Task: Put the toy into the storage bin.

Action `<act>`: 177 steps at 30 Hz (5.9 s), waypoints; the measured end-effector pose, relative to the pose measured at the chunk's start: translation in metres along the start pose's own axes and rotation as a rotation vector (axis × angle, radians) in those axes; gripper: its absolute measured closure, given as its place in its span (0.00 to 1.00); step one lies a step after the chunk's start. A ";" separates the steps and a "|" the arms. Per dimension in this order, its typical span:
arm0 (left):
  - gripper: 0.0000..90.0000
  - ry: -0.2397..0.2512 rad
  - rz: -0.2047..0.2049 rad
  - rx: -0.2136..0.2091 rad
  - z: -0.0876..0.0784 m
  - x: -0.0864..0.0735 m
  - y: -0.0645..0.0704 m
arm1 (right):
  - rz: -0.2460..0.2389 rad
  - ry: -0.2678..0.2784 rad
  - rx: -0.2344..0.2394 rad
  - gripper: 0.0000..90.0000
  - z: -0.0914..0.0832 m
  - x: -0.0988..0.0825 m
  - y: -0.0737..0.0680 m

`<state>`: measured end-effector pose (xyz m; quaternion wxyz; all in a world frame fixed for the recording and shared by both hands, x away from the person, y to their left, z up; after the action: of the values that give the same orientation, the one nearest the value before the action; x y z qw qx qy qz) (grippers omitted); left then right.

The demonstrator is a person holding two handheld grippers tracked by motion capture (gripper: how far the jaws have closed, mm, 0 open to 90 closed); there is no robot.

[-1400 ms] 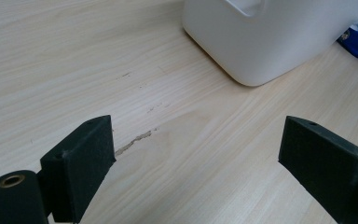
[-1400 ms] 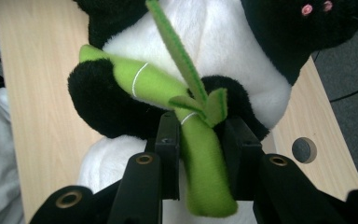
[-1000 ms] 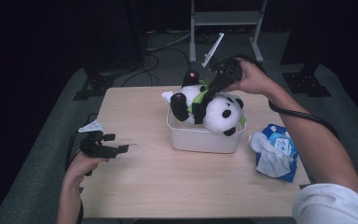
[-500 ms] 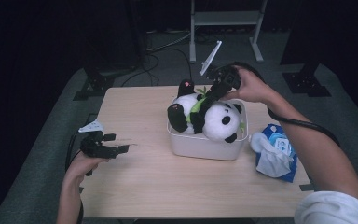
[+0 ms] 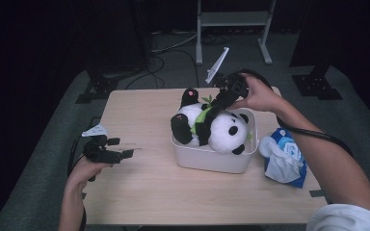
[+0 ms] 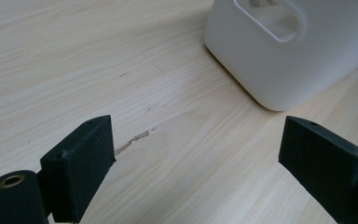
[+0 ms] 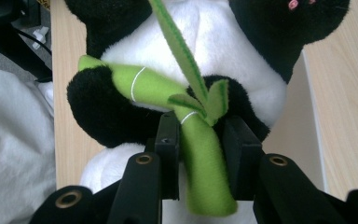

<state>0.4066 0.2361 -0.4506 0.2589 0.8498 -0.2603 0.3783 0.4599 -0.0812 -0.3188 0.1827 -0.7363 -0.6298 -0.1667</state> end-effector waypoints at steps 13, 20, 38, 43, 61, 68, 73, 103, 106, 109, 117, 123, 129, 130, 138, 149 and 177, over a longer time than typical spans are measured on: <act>0.10 -0.008 -0.002 -0.005 0.002 -0.002 0.000 | 0.040 0.000 -0.012 0.77 0.008 -0.013 0.016; 0.10 -0.008 -0.001 -0.005 0.002 -0.002 0.000 | 0.037 -0.006 0.019 0.77 0.029 -0.021 0.009; 0.10 -0.007 0.002 -0.006 0.001 -0.002 0.000 | 0.022 -0.028 0.099 0.77 0.059 -0.030 -0.018; 0.10 -0.010 0.003 -0.005 0.001 -0.003 -0.001 | 0.032 -0.044 0.101 0.76 0.069 -0.035 -0.016; 0.10 -0.016 -0.001 -0.005 0.002 -0.005 -0.001 | 0.071 -0.057 0.120 0.71 0.093 -0.048 -0.015; 0.10 -0.014 0.001 -0.004 0.001 -0.004 -0.001 | 0.090 -0.027 0.132 0.74 0.090 -0.047 -0.015; 0.10 -0.021 0.005 -0.006 0.002 -0.005 0.000 | 0.106 -0.013 0.138 0.73 0.087 -0.048 -0.016; 0.10 -0.027 0.018 -0.008 0.005 -0.004 0.003 | 0.167 0.093 0.117 0.59 0.060 -0.059 -0.019; 0.10 -0.023 0.018 -0.008 0.004 -0.004 0.004 | 0.171 0.104 0.111 0.58 0.054 -0.060 -0.021; 0.10 -0.024 0.016 -0.009 0.005 -0.004 0.004 | 0.177 0.115 0.107 0.58 0.048 -0.061 -0.022; 0.10 -0.029 0.017 -0.011 0.006 -0.006 0.006 | 0.177 0.144 0.092 0.57 0.035 -0.064 -0.024; 0.10 -0.030 0.021 -0.013 0.006 -0.006 0.007 | 0.192 0.157 0.081 0.56 0.027 -0.068 -0.026; 0.10 -0.031 0.022 -0.014 0.007 -0.006 0.007 | 0.200 0.167 0.071 0.56 0.020 -0.071 -0.027; 0.10 -0.031 0.021 -0.014 0.007 -0.006 0.007 | 0.199 0.171 0.069 0.56 0.019 -0.072 -0.027; 0.10 -0.035 0.020 -0.012 0.007 -0.006 0.007 | 0.209 0.187 0.057 0.56 0.010 -0.077 -0.029; 0.10 -0.038 0.022 -0.012 0.008 -0.006 0.007 | 0.230 0.205 0.032 0.55 -0.005 -0.089 -0.030; 0.10 -0.044 0.020 -0.016 0.009 -0.008 0.007 | 0.308 0.246 -0.028 0.54 -0.029 -0.132 -0.033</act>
<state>0.4025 0.2272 -0.4606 0.2561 0.8531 -0.2773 0.3602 0.4066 -0.2047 -0.3537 0.2713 -0.8007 -0.4801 -0.2342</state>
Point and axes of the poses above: each handheld gripper's, and its own axes: z roughly forward along the jaws, x roughly out of its top, y roughly to its right, the point moved 9 cm from there along z, roughly forward along the jaws, and after that the axes turned 4 degrees about -z, right-handed, at the moved point
